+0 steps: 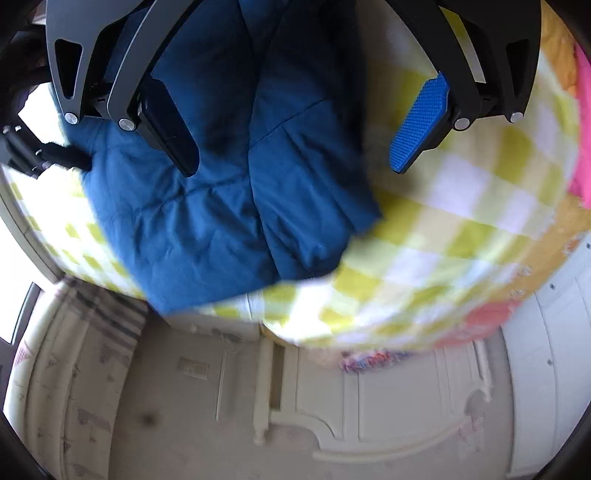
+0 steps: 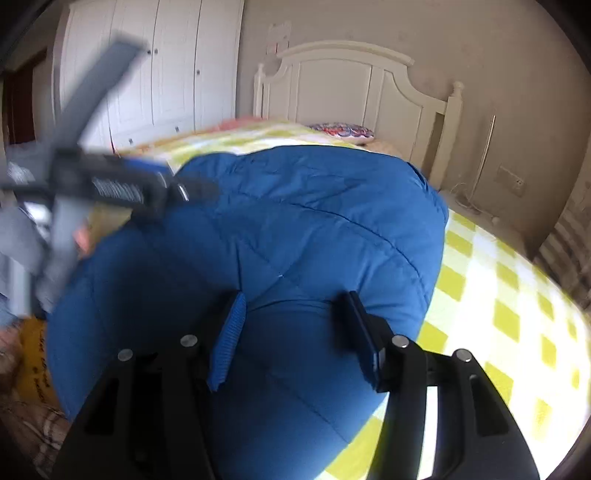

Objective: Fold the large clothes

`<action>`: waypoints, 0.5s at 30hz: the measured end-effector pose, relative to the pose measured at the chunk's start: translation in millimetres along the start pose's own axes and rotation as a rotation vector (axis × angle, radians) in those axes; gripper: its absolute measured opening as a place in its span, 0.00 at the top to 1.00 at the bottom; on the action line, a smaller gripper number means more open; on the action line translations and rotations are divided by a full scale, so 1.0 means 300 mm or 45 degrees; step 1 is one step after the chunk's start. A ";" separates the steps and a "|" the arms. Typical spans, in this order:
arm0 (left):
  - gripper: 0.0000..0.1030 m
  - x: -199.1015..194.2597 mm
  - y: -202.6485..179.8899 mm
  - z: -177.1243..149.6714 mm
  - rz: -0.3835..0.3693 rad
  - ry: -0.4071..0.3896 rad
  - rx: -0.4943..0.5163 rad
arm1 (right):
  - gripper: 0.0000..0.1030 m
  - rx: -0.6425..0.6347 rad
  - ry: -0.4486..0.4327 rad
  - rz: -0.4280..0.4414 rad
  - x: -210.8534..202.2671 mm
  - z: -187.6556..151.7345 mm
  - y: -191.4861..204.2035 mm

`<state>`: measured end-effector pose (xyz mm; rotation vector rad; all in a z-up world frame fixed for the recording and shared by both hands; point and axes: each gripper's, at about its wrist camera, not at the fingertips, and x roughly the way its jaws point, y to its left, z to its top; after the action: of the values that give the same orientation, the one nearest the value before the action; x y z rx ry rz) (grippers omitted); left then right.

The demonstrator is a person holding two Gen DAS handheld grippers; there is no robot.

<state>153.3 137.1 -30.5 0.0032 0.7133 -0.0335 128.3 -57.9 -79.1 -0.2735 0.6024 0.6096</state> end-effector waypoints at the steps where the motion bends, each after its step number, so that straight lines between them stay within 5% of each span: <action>1: 0.04 -0.049 -0.012 0.008 -0.031 -0.043 0.009 | 0.47 0.017 0.002 0.003 0.004 0.000 -0.003; 4: 0.04 -0.124 -0.075 -0.006 -0.033 -0.098 0.101 | 0.47 0.050 -0.020 0.021 0.006 -0.021 -0.010; 7: 0.04 0.000 -0.129 -0.108 0.034 0.041 0.199 | 0.47 0.032 -0.020 0.028 0.008 0.003 -0.027; 9: 0.04 0.026 -0.091 -0.174 -0.032 -0.059 0.131 | 0.47 -0.014 -0.002 0.056 -0.002 0.017 -0.033; 12: 0.04 0.023 -0.055 -0.184 -0.090 -0.065 0.072 | 0.47 -0.063 0.015 0.160 -0.018 0.057 -0.081; 15: 0.04 0.025 -0.061 -0.180 -0.086 -0.066 0.079 | 0.47 -0.027 -0.028 0.070 -0.040 0.152 -0.155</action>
<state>122.9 119.3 -76.1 0.0378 0.6602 -0.1200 169.1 -81.6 -32.6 -0.2705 0.5836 0.6719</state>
